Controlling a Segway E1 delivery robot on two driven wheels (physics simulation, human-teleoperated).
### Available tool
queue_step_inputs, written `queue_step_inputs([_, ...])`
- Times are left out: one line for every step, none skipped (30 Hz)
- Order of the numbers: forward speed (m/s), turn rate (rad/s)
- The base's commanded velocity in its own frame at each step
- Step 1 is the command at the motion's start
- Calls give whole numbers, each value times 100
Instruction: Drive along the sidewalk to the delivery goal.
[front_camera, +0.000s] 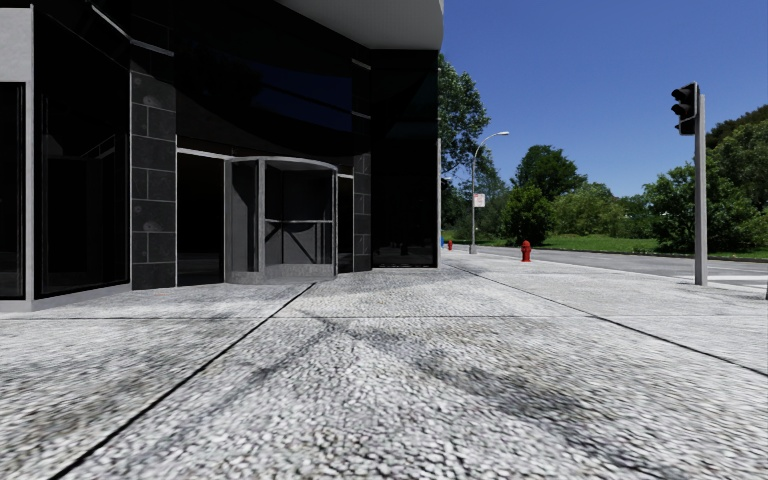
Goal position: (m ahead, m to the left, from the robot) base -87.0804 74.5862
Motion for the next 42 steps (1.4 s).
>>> queue_step_inputs([0, 0])
queue_step_inputs([0, 0])
queue_step_inputs([0, 0])
queue_step_inputs([0, 0])
queue_step_inputs([0, 0])
queue_step_inputs([0, 0])
queue_step_inputs([0, 0])
queue_step_inputs([0, 0])
queue_step_inputs([0, 0])
queue_step_inputs([0, 17])
queue_step_inputs([0, 37])
queue_step_inputs([0, 50])
queue_step_inputs([0, 50])
queue_step_inputs([0, 59])
queue_step_inputs([0, 69])
queue_step_inputs([0, 91])
queue_step_inputs([0, 107])
queue_step_inputs([0, 107])
queue_step_inputs([0, 115])
queue_step_inputs([0, 120])
queue_step_inputs([0, 120])
queue_step_inputs([0, 120])
queue_step_inputs([0, 120])
queue_step_inputs([0, 120])
queue_step_inputs([0, 120])
queue_step_inputs([0, 120])
queue_step_inputs([0, 120])
queue_step_inputs([0, 120])
queue_step_inputs([0, 120])
queue_step_inputs([0, 120])
queue_step_inputs([0, 120])
queue_step_inputs([0, 120])
queue_step_inputs([0, 120])
queue_step_inputs([0, 120])
queue_step_inputs([0, 120])
queue_step_inputs([0, 120])
queue_step_inputs([0, 120])
queue_step_inputs([0, 120])
queue_step_inputs([0, 120])
queue_step_inputs([0, 120])
queue_step_inputs([0, 120])
queue_step_inputs([0, 120])
